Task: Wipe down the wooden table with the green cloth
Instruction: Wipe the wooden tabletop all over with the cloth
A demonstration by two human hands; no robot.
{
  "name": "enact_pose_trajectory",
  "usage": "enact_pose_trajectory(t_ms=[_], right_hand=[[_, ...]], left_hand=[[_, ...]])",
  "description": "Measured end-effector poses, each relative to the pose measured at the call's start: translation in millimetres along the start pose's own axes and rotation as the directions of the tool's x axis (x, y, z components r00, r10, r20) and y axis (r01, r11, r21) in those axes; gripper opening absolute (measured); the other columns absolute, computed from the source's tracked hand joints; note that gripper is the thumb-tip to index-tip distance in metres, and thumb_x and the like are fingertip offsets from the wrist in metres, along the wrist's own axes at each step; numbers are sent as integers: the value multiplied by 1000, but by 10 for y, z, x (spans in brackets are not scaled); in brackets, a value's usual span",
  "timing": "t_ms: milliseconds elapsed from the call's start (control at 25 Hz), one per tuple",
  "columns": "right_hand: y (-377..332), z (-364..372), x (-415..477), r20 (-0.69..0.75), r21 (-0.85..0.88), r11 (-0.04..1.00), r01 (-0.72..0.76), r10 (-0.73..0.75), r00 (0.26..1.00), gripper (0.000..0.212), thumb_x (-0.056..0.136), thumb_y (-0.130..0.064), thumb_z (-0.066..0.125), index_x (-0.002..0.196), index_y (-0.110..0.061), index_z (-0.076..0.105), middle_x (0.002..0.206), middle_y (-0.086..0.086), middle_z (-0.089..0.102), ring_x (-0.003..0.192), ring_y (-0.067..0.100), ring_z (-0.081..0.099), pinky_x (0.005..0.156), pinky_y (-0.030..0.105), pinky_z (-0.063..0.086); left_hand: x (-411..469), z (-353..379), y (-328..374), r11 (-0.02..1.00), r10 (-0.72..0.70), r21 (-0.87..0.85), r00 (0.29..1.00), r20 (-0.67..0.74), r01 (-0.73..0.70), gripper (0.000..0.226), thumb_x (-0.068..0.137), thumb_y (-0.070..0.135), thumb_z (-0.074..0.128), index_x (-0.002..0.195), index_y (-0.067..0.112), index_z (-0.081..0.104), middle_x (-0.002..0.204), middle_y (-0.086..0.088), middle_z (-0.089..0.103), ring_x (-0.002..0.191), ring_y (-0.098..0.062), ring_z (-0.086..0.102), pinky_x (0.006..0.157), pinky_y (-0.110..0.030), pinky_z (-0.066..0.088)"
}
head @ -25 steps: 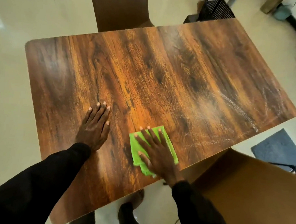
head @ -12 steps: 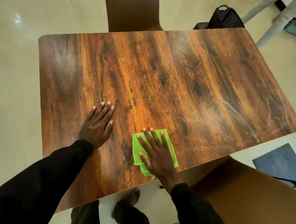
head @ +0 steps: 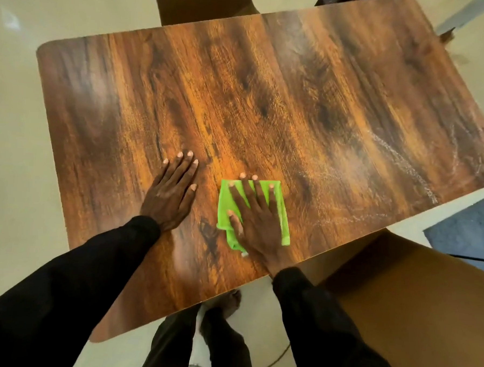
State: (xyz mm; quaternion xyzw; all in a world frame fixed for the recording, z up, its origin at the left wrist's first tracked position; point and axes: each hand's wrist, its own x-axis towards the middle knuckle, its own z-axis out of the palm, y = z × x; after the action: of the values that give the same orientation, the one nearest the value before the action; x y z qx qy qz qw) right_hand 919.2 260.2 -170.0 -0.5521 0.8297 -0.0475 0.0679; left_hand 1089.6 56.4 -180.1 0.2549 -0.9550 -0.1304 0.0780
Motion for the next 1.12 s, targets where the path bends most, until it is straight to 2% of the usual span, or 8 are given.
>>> enact_pose_trajectory(t_ms=[160,360,440,560,640,840,920,1120], right_hand=[[202,-3,-455,-12,34,995,-98,99,995,65,116,-53,23,175,-27,20,185,5,7,171,31,2,136,64,8],[424,-161,259,-75,33,943,-330,331,940,65,115,-48,31,174,-23,25,183,8,14,171,33,7,135,64,8],[302,-146,447,-49,29,963,-267,268,962,65,115,-50,30,174,-24,25,184,7,12,171,33,6,135,64,6],[153,-63,85,12,29,1000,-3,2,1000,65,115,-52,29,174,-25,24,184,7,11,171,33,4,136,65,4],[221,-69,-265,38,37,999,24,-25,999,65,116,-52,25,175,-26,22,184,6,9,171,31,1,136,65,3],[538,-286,464,-37,18,946,-325,325,945,64,116,-47,29,175,-23,22,184,8,9,171,32,3,135,64,7],[447,-331,954,-29,30,932,-361,362,932,65,115,-48,30,175,-24,20,184,7,9,171,33,4,135,63,5],[144,-187,754,36,-7,996,91,-91,995,65,114,-50,33,173,-23,30,183,7,15,171,32,8,136,63,7]], left_hand=[[299,35,144,999,47,-25,998,33,-46,59,113,31,30,167,7,24,177,-10,15,166,-26,9,134,-51,13],[309,94,138,997,73,22,997,-4,-73,59,113,31,30,167,7,25,177,-10,16,165,-26,11,135,-49,12],[312,102,118,996,80,27,997,-3,-80,59,113,31,30,167,7,25,177,-10,17,165,-26,11,135,-50,12],[319,91,137,998,67,19,998,8,-67,59,113,31,29,167,7,25,177,-10,17,165,-27,11,134,-51,14],[311,91,162,998,58,18,998,10,-58,60,112,31,30,167,7,25,177,-9,16,166,-27,10,134,-52,15],[343,83,169,1000,21,7,999,26,-21,61,112,32,30,167,7,22,177,-10,14,166,-27,8,134,-52,13],[337,75,146,1000,21,2,999,27,-21,62,112,33,31,168,8,22,178,-10,13,166,-27,7,134,-51,13],[524,-77,-348,997,-71,13,997,-25,72,61,112,34,29,167,6,25,176,-13,17,165,-29,11,134,-53,12]])
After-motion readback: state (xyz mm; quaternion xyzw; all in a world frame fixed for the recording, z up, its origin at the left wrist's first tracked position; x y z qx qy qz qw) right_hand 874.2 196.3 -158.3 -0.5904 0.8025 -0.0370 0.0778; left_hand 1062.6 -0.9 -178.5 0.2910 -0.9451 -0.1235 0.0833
